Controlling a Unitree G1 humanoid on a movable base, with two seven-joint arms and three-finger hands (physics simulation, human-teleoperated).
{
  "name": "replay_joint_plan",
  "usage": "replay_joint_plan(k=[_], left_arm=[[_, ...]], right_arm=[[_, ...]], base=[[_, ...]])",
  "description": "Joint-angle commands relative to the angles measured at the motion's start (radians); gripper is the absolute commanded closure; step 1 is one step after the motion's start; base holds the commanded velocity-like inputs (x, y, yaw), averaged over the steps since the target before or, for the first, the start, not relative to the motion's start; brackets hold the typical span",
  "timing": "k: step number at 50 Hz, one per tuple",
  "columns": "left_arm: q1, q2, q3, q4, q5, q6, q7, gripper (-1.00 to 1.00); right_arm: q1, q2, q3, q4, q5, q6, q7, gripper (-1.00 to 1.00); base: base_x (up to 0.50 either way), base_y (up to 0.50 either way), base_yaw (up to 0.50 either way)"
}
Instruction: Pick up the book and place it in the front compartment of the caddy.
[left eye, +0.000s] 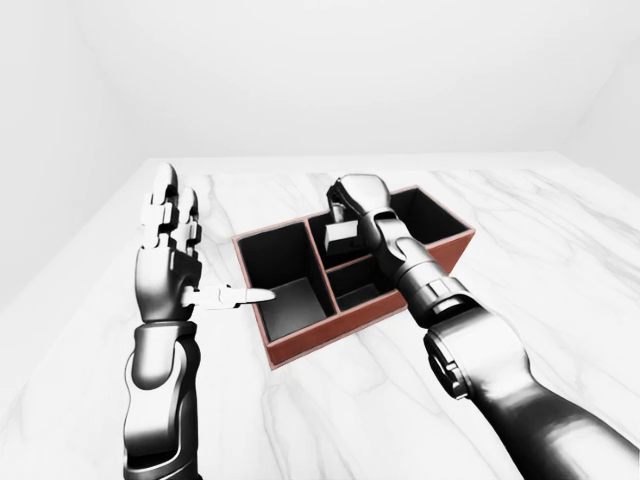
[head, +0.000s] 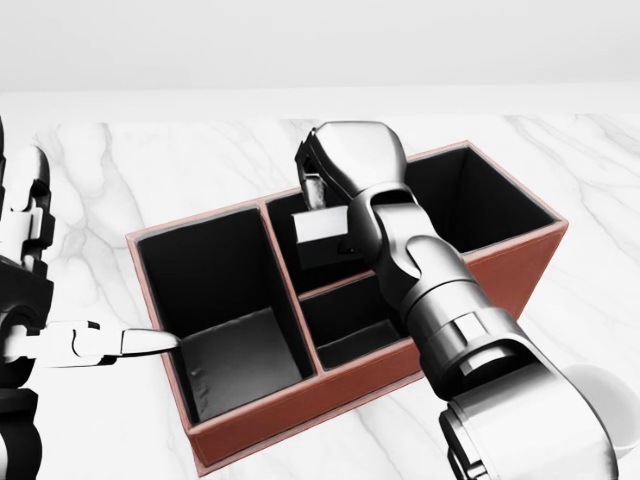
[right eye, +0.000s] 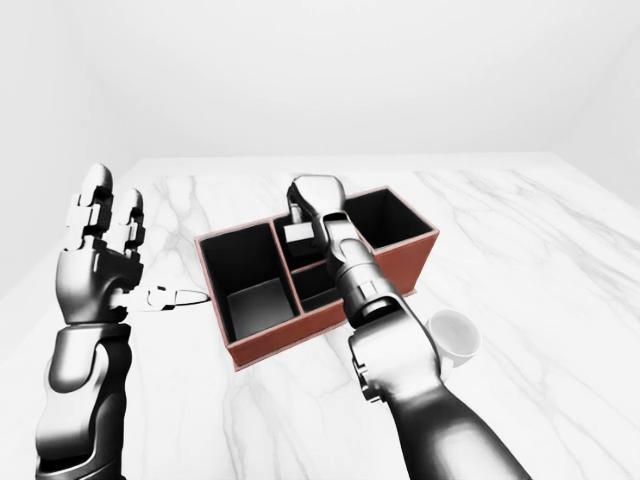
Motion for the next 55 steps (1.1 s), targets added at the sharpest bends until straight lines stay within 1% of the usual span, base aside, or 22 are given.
replay_joint_plan(k=[1,20,37,55], left_arm=[[-0.004,0.001,0.006,0.001,-0.005,0.000,0.000,-1.00],[-0.017,0.011,0.018,-0.008,-0.020,0.000,0.007,-1.00],[-0.009,0.008,0.009,-0.007,-0.012,0.000,0.006,-1.00],[-0.012,0.009,0.012,-0.008,-0.012,0.000,0.005,-1.00]], right_arm=[[-0.020,0.003,-0.013,-0.014,-0.010,0.000,-0.034,1.00],[-0.021,0.016,-0.008,0.016,-0.025,0.000,-0.067,1.00],[-0.015,0.015,-0.003,0.042,-0.052,0.000,-0.110,1.00],[0.002,0.023,0.005,0.061,-0.090,0.000,-0.160,1.00]], base=[[0.00,0.00,0.00],[0.00,0.00,0.00],[0.00,0.00,0.00],[0.00,0.00,0.00]])
